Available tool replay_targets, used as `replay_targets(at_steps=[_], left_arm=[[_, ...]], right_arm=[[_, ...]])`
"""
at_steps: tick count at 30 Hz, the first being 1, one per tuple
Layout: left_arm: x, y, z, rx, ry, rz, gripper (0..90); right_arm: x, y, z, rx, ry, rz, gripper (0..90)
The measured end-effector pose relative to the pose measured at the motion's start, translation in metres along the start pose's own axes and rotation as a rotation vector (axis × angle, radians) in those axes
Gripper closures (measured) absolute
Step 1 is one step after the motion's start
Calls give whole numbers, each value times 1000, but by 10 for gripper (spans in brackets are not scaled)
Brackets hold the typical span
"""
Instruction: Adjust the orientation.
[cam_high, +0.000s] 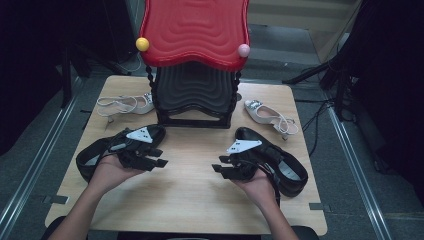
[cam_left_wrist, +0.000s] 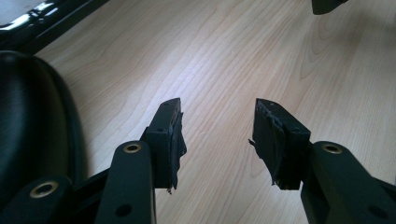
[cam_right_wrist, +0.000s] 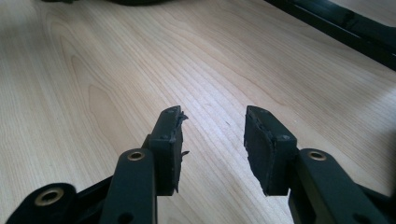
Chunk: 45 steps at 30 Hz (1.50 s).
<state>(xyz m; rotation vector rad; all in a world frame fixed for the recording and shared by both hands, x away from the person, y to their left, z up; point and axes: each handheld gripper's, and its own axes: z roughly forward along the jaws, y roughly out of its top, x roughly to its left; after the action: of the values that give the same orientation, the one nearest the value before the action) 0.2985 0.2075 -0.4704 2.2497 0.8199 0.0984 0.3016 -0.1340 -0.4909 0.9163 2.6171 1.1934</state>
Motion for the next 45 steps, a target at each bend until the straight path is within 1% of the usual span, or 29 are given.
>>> replay_targets(at_steps=[1,2,3,4,5,6,7,8,10,11,12,15,16,22,24,25,26,29,30,31,32,33,35,36,38,40,43,44,45], left_arm=[[0,0,0,0,0,0,527],[2,-3,-4,-7,5,-3,527],[5,-6,-9,-14,12,-17,527],[5,-6,-9,-14,12,-17,527],[8,-10,-17,-26,12,-39,528],[8,-10,-17,-26,12,-39,532],[10,-12,-23,-27,14,-50,532],[10,-13,-27,-24,18,-48,534],[14,-17,-39,-22,40,-65,539],[14,-17,-39,-22,40,-65,538],[16,-21,-48,-36,55,-79,538],[19,-25,-55,-41,71,-89,539],[21,-29,-63,-35,93,-106,539],[27,-35,-73,-19,108,-126,548],[30,-39,-81,-6,118,-138,547],[31,-40,-84,-4,122,-136,548],[31,-40,-84,-4,122,-136,547],[38,-50,-100,-30,152,-146,555],[38,-50,-100,-30,152,-146,557],[40,-53,-104,-40,155,-163,557],[43,-57,-109,-30,165,-176,554],[43,-57,-109,-30,165,-176,554],[47,-63,-113,-27,166,-196,553],[50,-66,-113,-18,157,-210,554],[53,-70,-110,1,161,-215,552],[55,-71,-104,16,159,-219,550],[55,-70,-94,11,151,-217,545],[54,-66,-84,10,156,-213,543],[54,-66,-84,10,156,-213,544]], right_arm=[[0,0,0,0,0,0,581],[0,1,0,0,1,1,581],[0,3,1,-4,4,-2,574],[0,3,1,-4,4,-2,574],[0,5,3,-8,6,-5,570],[0,5,3,-8,6,-5,570],[-1,5,4,-12,9,-8,569],[-1,6,5,-8,13,2,569],[-2,8,7,-7,18,-3,568],[-2,8,7,-7,18,-3,568],[-2,10,7,-8,20,-3,566],[-2,11,8,-8,20,-11,566],[-2,12,10,-3,20,-8,566],[-3,13,13,12,23,-3,570],[-3,13,13,13,23,-3,570],[-3,13,13,14,22,-4,569],[-3,13,13,14,22,-4,569],[-4,13,14,18,22,-3,569],[-4,13,15,19,21,-4,569],[-4,13,15,19,21,-4,569],[-4,13,14,20,20,-5,568],[-4,13,14,20,20,-5,568],[-4,13,14,19,20,-3,568],[-4,13,14,19,21,-2,568],[-4,13,15,22,19,-2,566],[-4,13,15,22,18,-3,566],[-4,13,16,26,18,1,566],[-4,12,16,29,20,0,566],[-4,12,16,29,20,0,566]])
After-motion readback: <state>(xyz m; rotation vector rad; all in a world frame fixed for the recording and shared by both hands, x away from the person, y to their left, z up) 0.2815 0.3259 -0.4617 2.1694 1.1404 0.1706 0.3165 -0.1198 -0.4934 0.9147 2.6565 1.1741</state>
